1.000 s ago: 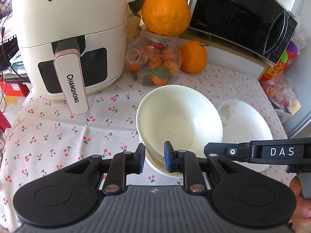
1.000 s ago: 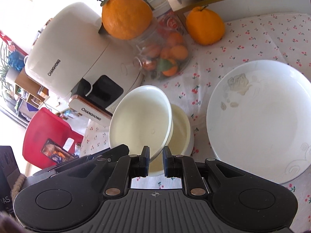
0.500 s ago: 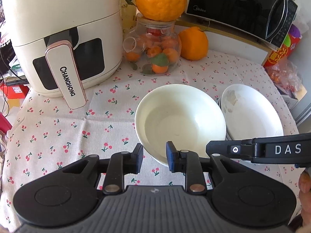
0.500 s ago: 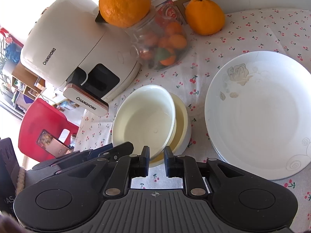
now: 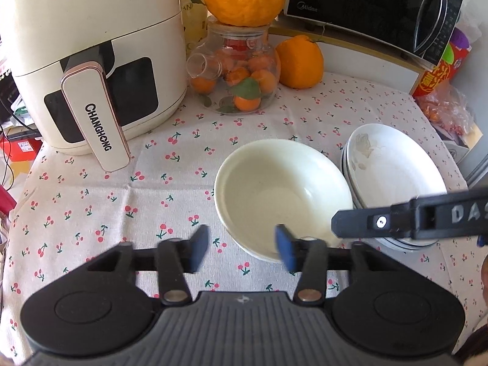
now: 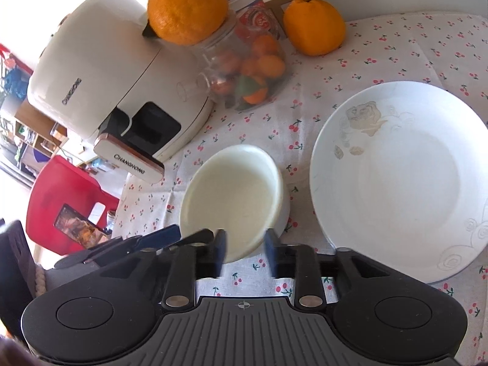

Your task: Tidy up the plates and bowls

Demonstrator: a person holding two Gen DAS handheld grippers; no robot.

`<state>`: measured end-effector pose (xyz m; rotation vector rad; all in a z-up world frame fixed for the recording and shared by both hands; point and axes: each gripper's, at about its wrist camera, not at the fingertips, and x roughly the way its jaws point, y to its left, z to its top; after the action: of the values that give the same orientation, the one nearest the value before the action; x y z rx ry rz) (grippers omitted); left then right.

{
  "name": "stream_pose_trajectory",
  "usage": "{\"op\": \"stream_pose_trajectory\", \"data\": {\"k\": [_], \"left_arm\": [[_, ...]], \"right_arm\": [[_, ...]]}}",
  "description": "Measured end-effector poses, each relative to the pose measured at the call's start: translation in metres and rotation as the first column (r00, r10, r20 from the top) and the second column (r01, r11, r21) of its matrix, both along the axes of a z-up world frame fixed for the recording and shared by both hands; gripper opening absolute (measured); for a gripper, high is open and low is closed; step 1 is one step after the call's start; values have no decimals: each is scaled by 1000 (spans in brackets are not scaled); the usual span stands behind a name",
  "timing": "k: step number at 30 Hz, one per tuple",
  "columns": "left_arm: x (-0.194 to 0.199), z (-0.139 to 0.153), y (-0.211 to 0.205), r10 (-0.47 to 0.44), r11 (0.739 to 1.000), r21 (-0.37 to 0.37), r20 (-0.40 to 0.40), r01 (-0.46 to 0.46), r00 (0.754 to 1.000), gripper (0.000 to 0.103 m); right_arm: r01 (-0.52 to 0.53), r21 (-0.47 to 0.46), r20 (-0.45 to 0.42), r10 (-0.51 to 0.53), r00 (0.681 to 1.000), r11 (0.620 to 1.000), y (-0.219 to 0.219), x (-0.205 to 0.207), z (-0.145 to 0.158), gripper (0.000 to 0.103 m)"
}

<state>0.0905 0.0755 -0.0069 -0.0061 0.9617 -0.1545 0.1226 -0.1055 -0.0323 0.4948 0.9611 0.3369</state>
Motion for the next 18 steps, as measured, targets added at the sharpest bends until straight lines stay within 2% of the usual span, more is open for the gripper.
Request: {"op": "stream_pose_trajectory", "data": {"k": [2, 4, 8, 13, 15, 18], "left_arm": [[0, 0, 1, -6, 1000, -6, 2, 6, 1000, 60], [-1, 0, 2, -14, 1000, -17, 2, 14, 1000, 72], [-2, 0, 1, -32, 999, -18, 14, 32, 999, 83], [-8, 1, 0, -68, 997, -15, 76, 69, 995, 100], [-12, 2, -2, -102, 995, -7, 118, 103, 988, 102], [-17, 0, -4, -160, 987, 11, 166, 160, 973, 103]], "right_arm": [[7, 8, 2, -7, 1000, 1000, -4, 0, 2, 38], [15, 7, 12, -16, 1000, 1000, -7, 0, 4, 44], [35, -7, 35, -34, 999, 999, -14, -1, 7, 53], [53, 0, 66, -53, 996, 999, -22, -1, 10, 62], [53, 2, 97, -53, 994, 999, -25, 0, 11, 70], [42, 6, 150, -43, 988, 999, -29, 2, 13, 76]]}}
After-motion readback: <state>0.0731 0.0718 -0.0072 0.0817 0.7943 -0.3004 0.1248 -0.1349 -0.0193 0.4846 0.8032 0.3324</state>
